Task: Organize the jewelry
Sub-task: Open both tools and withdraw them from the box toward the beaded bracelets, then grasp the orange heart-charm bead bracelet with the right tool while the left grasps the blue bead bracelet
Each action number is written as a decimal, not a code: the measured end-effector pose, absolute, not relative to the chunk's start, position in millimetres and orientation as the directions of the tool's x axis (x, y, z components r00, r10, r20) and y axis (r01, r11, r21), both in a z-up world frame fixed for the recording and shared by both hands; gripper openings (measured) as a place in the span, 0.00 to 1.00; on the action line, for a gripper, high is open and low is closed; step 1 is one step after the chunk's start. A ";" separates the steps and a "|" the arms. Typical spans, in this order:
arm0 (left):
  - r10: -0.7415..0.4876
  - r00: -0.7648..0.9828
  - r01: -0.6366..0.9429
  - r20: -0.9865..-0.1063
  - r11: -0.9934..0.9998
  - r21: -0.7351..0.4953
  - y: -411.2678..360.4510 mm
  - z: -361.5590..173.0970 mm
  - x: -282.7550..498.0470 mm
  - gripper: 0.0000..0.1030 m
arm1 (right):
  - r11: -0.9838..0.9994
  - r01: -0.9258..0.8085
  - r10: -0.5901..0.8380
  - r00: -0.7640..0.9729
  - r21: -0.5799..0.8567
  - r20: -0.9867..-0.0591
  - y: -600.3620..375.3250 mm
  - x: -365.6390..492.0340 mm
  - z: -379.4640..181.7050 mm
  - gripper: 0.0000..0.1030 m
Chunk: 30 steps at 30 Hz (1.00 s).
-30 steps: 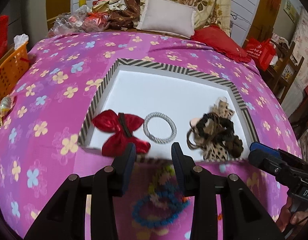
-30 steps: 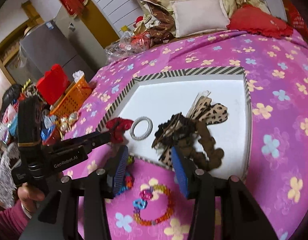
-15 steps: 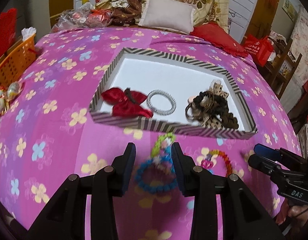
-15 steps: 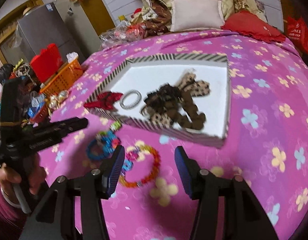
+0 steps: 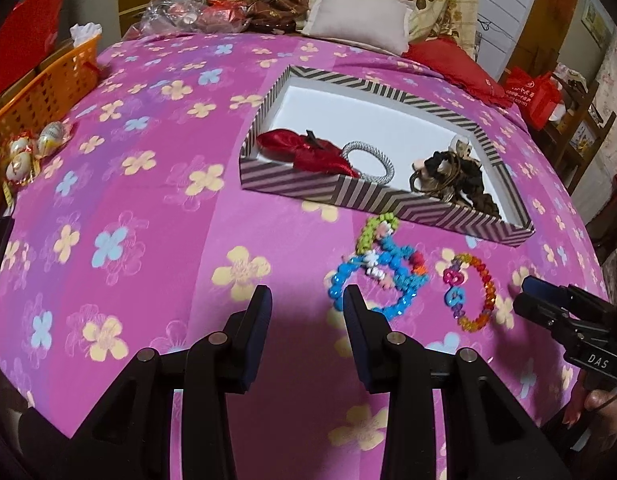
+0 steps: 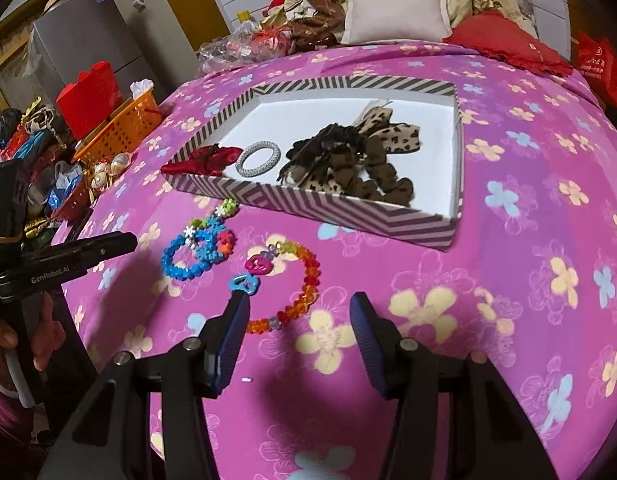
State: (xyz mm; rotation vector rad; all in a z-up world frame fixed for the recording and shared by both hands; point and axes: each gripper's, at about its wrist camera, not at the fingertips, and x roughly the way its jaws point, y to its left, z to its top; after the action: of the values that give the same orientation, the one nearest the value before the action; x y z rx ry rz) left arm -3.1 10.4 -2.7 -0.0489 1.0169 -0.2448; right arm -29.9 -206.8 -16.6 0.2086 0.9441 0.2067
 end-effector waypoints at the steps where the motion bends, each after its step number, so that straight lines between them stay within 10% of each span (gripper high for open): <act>1: -0.225 0.499 0.179 -0.837 0.972 -0.154 10.5 -4.2 -3.3 0.27 | 0.960 -0.089 0.267 0.568 0.265 -0.779 -204.9 -29.6 -16.7 0.53; 30: -0.198 0.458 0.225 -0.867 0.969 -0.102 -19.0 -32.4 22.1 0.27 | 0.991 -0.106 0.129 0.568 0.084 -0.813 -184.4 -0.3 -37.4 0.50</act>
State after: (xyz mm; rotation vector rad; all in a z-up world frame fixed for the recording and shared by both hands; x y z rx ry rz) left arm 22.1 -19.0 -32.4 0.0283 1.0639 -0.2602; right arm -0.3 -184.4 -37.4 0.0267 0.9566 0.1378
